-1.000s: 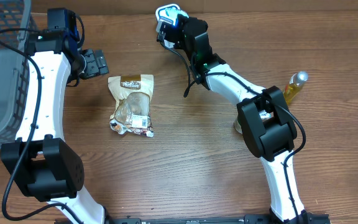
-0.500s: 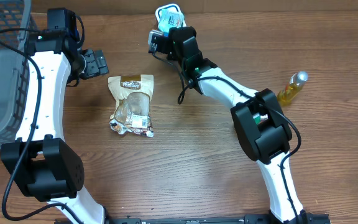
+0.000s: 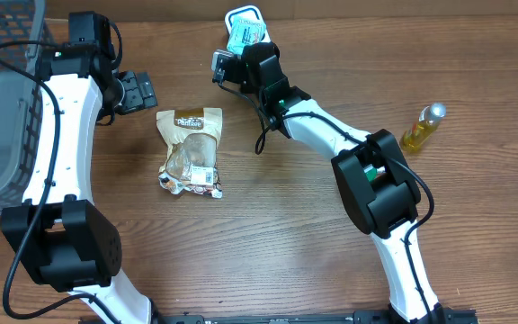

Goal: Scan the item barcode
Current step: 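Lift the light-blue packet and hold it over the scanner window, then carry the light-blue packet right and set it down near the jar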

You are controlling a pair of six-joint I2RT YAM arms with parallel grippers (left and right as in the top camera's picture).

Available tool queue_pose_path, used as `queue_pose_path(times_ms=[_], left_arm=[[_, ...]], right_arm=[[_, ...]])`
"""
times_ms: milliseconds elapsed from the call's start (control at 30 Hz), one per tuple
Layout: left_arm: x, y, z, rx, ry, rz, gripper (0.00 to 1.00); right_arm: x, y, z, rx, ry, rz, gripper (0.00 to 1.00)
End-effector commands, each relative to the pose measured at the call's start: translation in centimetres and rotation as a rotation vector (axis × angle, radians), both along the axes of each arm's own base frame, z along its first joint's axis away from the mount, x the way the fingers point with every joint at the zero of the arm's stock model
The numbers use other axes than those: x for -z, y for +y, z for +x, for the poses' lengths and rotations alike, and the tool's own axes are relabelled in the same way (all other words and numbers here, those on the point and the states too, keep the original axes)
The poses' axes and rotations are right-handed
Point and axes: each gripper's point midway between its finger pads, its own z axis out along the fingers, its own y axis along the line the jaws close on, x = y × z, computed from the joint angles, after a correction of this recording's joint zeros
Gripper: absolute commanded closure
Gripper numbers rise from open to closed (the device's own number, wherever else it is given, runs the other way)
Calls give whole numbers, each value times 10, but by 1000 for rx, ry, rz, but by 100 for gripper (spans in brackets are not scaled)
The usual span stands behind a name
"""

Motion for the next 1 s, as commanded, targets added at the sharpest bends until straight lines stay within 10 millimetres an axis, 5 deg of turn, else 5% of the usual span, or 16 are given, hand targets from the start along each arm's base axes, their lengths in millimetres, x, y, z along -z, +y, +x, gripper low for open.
queue_pose_path(times_ms=[0, 300, 500, 633, 800, 967], left_arm=[[-7, -1, 3, 22, -20, 4, 1], [-7, -1, 3, 22, -20, 4, 0], [-7, -1, 3, 22, -20, 4, 0], [-7, -1, 3, 22, -20, 4, 0], [-7, -1, 3, 22, -19, 4, 0], [-7, -1, 3, 22, -20, 4, 0]], right_arm=[[-23, -4, 8, 53, -67, 19, 96], [-134, -14, -13, 112, -92, 304, 96], [-155, -29, -66, 90, 240, 513, 96], [-137, -38, -114, 150, 593, 686, 96], [-69, -54, -198, 297, 1127, 648, 96], [-27, -89, -230, 500, 1241, 470, 96]])
